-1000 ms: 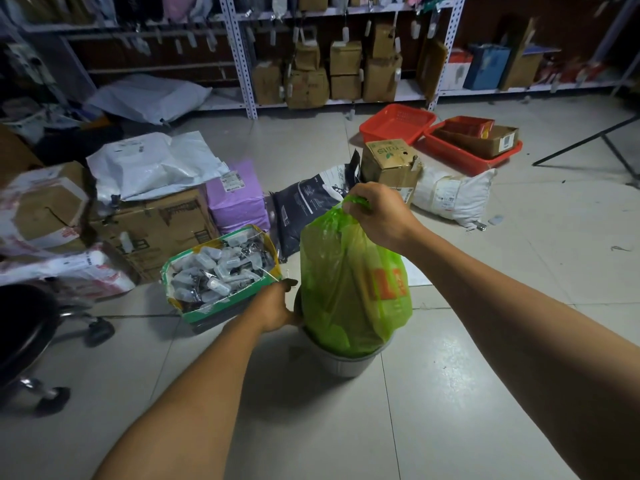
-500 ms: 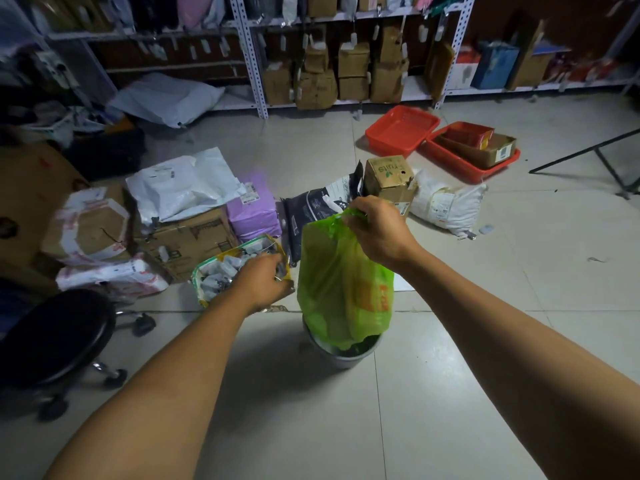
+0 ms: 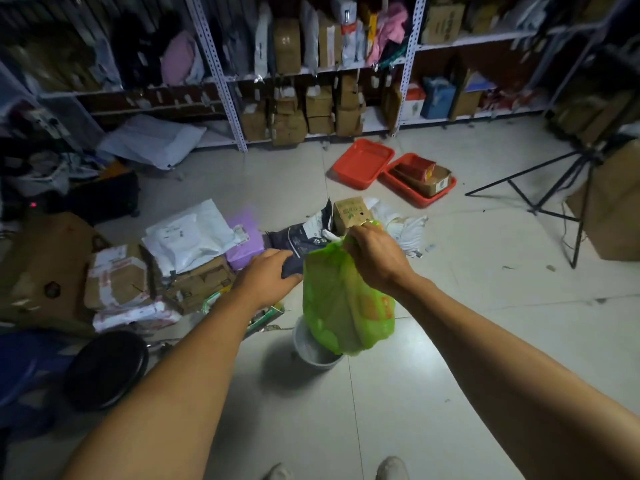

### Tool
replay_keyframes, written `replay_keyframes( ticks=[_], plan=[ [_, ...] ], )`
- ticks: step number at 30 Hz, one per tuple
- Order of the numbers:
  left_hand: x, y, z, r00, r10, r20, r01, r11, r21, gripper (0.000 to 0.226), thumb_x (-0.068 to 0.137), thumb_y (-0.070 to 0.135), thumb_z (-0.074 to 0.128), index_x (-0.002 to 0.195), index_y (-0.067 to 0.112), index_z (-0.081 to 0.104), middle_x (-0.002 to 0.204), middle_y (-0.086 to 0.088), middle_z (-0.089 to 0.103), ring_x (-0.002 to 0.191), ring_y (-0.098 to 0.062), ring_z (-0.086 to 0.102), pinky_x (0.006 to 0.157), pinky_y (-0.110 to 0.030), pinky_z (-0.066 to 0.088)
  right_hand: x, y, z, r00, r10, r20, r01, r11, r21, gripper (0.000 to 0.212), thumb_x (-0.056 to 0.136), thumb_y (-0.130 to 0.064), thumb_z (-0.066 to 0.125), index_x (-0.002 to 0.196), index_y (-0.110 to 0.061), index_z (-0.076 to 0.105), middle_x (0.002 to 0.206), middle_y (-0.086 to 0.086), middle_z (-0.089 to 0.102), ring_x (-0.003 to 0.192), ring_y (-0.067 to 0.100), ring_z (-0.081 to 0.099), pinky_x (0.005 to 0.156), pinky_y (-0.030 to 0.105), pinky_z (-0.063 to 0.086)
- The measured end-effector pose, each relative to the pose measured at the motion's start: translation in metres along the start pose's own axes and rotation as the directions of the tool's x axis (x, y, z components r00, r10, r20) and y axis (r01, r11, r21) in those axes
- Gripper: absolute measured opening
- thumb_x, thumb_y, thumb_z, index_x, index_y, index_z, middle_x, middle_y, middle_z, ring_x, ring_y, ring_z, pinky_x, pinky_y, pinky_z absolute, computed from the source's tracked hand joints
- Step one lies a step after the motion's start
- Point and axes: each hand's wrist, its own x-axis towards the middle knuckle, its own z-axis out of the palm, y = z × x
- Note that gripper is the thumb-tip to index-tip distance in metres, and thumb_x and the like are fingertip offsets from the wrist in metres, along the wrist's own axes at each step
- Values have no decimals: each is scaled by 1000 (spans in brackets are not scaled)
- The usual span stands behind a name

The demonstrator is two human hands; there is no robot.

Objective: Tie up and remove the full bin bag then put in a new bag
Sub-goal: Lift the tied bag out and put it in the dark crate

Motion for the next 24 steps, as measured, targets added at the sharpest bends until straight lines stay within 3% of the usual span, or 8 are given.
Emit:
replay_keyframes(
  ticks=[5,12,17,20,24],
  plan=[
    [-16,57,-51,996,70,55,-72,997,22,65,87,49,64,144,22,45,147,-8,45,131,-30,45,107,-42,40,-22,-18,-66,996,76,-43,-77,997,-26,9,94,-18,49,93,-14,57,95,9,57,86,33,55,66,41,46],
    [-20,124,-86,953,259,159,-270,961,52,65,87,50,61,142,19,47,144,-9,48,130,-30,46,107,-43,39,-70,-21,-125,964,231,-128,-240,969,-57,9,90,-11,52,85,-14,58,89,6,55,87,33,55,69,41,46],
    [-22,183,-84,874,426,233,-449,892,54,68,85,54,60,144,21,45,147,-7,45,133,-28,44,107,-44,39,-123,-15,-159,898,347,-271,-378,923,-69,9,91,-12,53,87,-11,62,91,12,60,89,33,55,72,39,44],
    [-27,225,-79,811,528,252,-557,828,56,70,84,57,59,144,24,45,149,-3,44,136,-25,41,110,-43,37,-160,-9,-177,827,435,-356,-487,871,-67,10,94,-16,51,90,-14,60,93,11,58,89,33,53,70,38,40],
    [-40,283,-65,702,646,299,-691,719,70,69,86,58,56,144,23,44,151,-2,42,138,-24,38,112,-41,32,-217,2,-202,731,534,-425,-616,785,-72,9,95,-20,50,94,-16,58,97,9,57,94,33,52,74,44,46]
  ],
)
